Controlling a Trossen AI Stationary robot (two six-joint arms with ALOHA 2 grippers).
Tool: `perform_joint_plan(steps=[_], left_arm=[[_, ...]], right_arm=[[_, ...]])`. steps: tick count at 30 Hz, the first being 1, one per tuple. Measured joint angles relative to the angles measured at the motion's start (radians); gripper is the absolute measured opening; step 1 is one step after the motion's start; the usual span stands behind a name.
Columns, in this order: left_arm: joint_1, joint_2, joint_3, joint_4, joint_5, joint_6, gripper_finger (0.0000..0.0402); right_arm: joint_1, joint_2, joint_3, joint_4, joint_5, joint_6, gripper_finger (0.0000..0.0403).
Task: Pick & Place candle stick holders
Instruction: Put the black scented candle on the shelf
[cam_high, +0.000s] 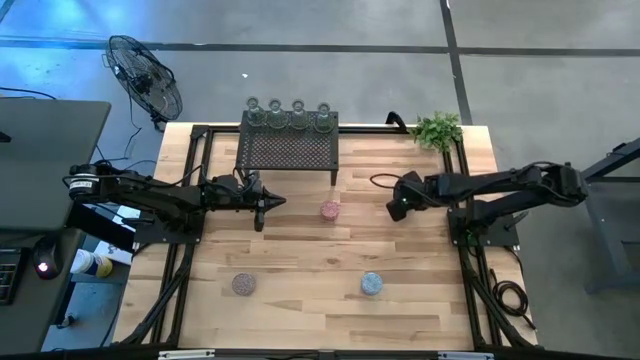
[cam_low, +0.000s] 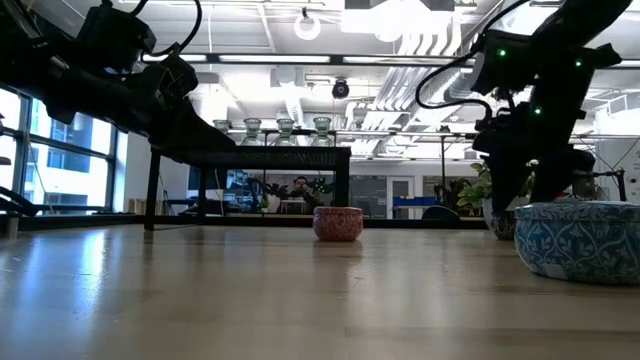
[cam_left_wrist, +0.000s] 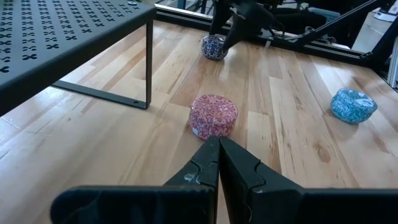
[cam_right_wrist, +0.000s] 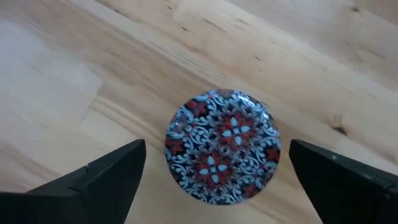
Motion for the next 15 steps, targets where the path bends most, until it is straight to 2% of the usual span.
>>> perform_joint_plan(steps=[7,15], left_arm=[[0.000,0.000,0.000,0.000,0.000,0.000,0.0005],[0.000,0.000,0.000,-0.001,0.000,0.000,0.0005]], right_arm=[[0.027,-0.001,-0.061,0.085,0.016,0.014,0.0382],[0.027,-0.001,-0.096,0.150,0.063,0.017,0.0317]])
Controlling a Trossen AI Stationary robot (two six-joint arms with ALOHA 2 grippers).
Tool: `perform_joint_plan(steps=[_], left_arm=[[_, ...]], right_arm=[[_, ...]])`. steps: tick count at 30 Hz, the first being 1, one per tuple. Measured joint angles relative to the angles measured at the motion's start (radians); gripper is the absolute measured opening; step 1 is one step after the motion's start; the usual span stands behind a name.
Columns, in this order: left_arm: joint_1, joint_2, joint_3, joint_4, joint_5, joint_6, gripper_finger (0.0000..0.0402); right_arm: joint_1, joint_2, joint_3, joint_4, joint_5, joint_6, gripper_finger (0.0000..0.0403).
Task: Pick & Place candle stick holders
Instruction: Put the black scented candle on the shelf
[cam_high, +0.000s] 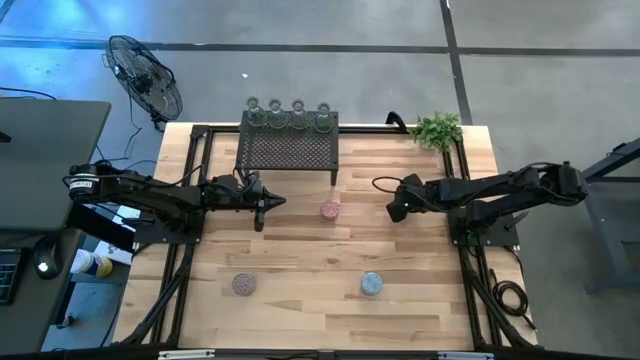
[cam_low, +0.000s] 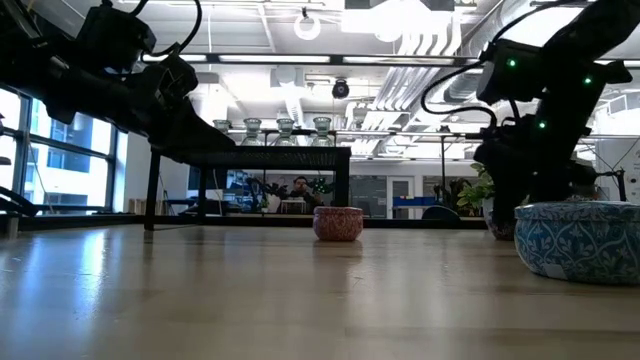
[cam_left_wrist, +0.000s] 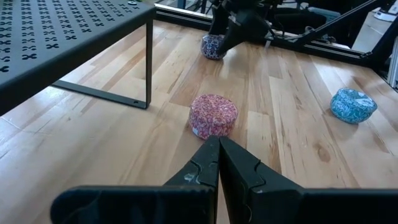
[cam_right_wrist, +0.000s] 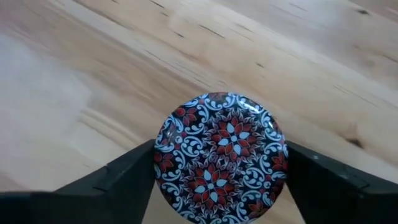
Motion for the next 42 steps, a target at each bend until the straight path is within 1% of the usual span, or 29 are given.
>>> perform_joint_plan(steps=[3,5,10,13,17,21,25,27,29,33,38,42], left_arm=[[0.000,0.000,0.000,0.000,0.000,0.000,0.0005],[0.000,0.000,0.000,0.000,0.000,0.000,0.0005],[0.000,0.000,0.000,0.000,0.000,-0.003,0.0005],[0.000,0.000,0.000,0.000,0.000,-0.003,0.0005],[0.000,0.000,0.000,0.000,-0.002,-0.003,0.0005],[0.000,0.000,0.000,0.000,-0.002,-0.003,0.0005],[0.000,0.000,0.000,0.001,-0.002,-0.003,0.0005],[0.000,0.000,0.000,0.003,-0.002,-0.003,0.0005],[0.000,0.000,0.000,0.010,-0.002,-0.003,0.0005],[0.000,0.000,0.000,0.021,-0.003,0.001,0.0005],[0.000,0.000,0.000,0.042,-0.003,0.004,0.0005],[0.000,0.000,0.000,0.039,-0.002,0.004,0.0005]], right_arm=[[0.000,0.000,0.000,0.023,-0.003,-0.019,0.0291],[0.000,0.000,0.000,0.023,-0.007,-0.021,0.0281],[0.000,0.000,0.009,0.015,-0.030,-0.025,0.0283],[0.000,0.000,0.050,0.006,-0.056,-0.059,0.0285],[0.000,0.000,0.156,-0.020,-0.074,-0.104,0.0285],[0.000,0.000,0.321,-0.056,-0.075,-0.149,0.0286],[-0.005,0.030,0.519,-0.103,-0.018,-0.237,0.0286],[-0.019,0.081,0.625,-0.127,0.001,-0.301,0.0286],[-0.044,0.155,0.731,-0.135,-0.003,-0.372,0.0286],[-0.100,0.344,0.943,-0.160,-0.062,-0.512,0.0286],[-0.170,0.565,1.179,-0.247,-0.149,-0.620,0.0286],[-0.204,0.690,1.320,-0.309,-0.164,-0.678,0.0286]])
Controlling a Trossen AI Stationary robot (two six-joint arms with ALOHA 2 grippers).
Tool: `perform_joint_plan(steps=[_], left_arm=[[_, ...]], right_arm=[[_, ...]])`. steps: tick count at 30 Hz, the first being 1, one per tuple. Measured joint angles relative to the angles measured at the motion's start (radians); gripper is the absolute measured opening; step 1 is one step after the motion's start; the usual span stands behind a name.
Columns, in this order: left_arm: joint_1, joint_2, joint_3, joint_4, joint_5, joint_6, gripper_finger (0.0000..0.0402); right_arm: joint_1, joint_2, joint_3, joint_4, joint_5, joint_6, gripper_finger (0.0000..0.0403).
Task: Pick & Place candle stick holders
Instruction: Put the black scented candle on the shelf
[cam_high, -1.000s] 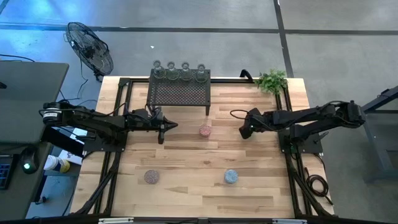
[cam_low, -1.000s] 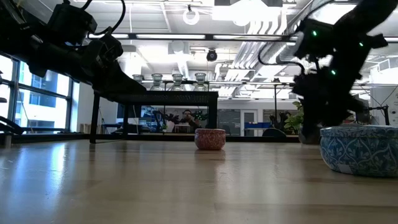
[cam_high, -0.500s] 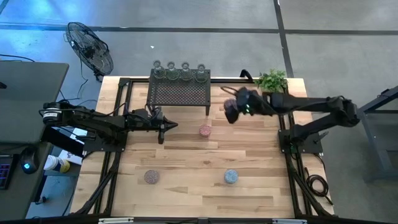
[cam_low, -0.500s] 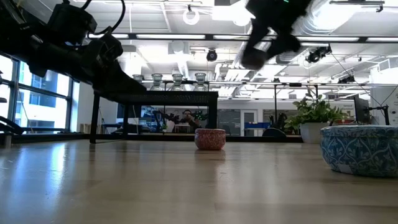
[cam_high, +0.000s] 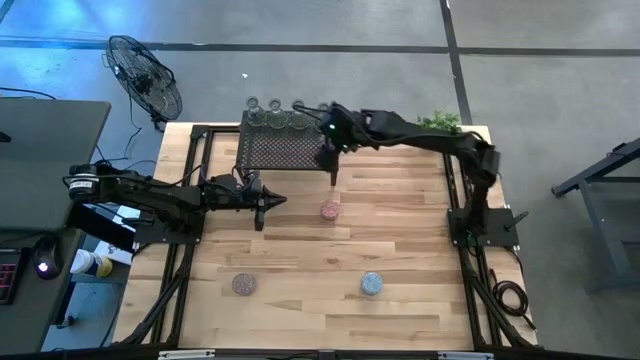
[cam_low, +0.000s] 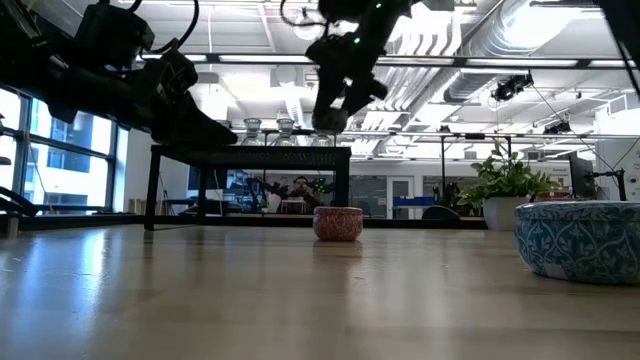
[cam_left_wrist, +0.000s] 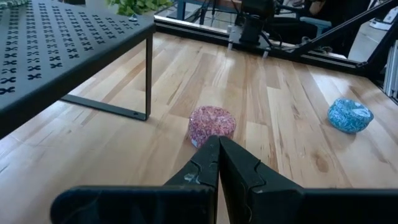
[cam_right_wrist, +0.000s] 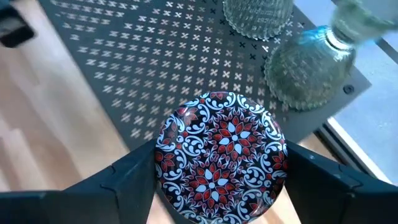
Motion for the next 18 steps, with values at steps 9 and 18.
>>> perform_joint_plan(steps=[9,18], left_arm=[[0.000,0.000,0.000,-0.008,0.001,0.000,0.0005],[0.000,0.000,0.000,-0.007,0.002,0.000,0.0005]], right_arm=[[-0.035,0.120,0.101,-0.028,-0.023,-0.057,0.0286],[-0.048,0.126,0.082,0.002,-0.022,-0.059,0.0286]])
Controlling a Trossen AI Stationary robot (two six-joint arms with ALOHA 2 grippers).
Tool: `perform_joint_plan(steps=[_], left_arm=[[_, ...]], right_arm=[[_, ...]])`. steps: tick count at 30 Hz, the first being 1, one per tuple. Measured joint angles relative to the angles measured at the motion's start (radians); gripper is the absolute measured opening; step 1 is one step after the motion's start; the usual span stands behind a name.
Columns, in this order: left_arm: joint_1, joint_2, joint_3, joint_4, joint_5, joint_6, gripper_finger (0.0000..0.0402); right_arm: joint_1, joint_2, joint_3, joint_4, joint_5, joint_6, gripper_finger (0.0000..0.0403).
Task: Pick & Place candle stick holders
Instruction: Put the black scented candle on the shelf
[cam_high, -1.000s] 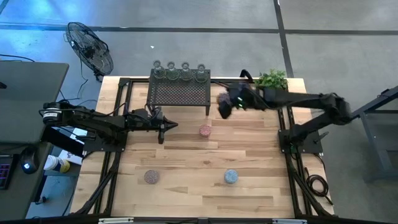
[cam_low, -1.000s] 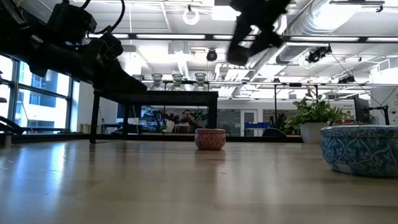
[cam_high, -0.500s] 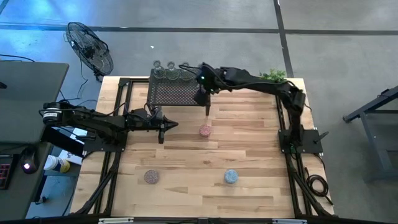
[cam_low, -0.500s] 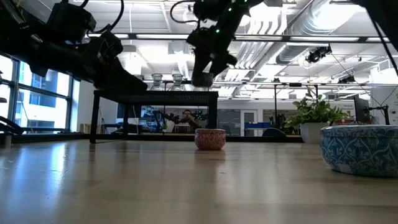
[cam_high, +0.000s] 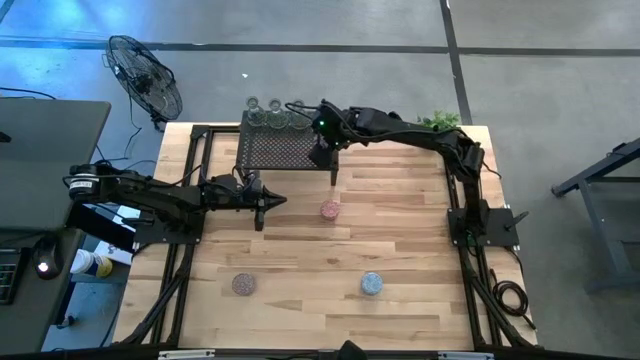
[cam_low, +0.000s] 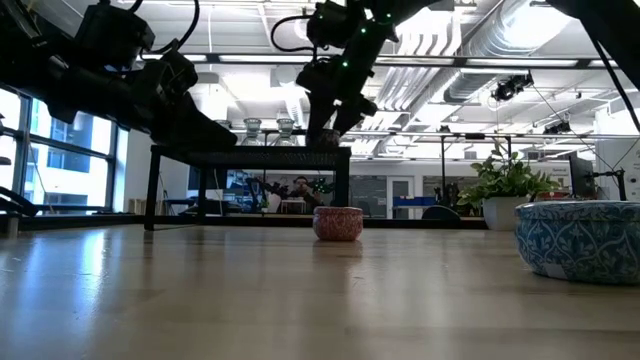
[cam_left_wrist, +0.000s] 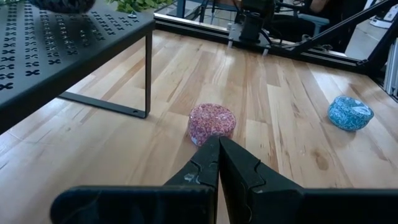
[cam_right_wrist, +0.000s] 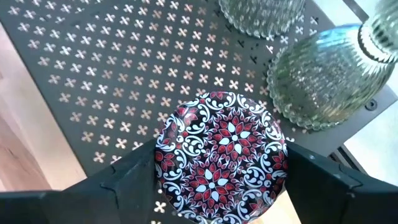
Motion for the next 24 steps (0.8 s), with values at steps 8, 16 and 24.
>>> perform_joint_plan(steps=[8,16,24], left_arm=[[0.000,0.000,0.000,0.000,0.000,0.000,0.0005],[0.000,0.000,0.000,0.000,0.001,0.000,0.0005],[0.000,0.000,0.000,0.000,0.002,0.000,0.0005]], right_arm=[[-0.006,0.007,0.000,0.009,-0.002,-0.012,0.0290],[-0.006,0.007,0.000,0.015,-0.002,-0.042,0.0313],[-0.005,0.007,0.000,0.023,0.001,-0.057,0.0322]])
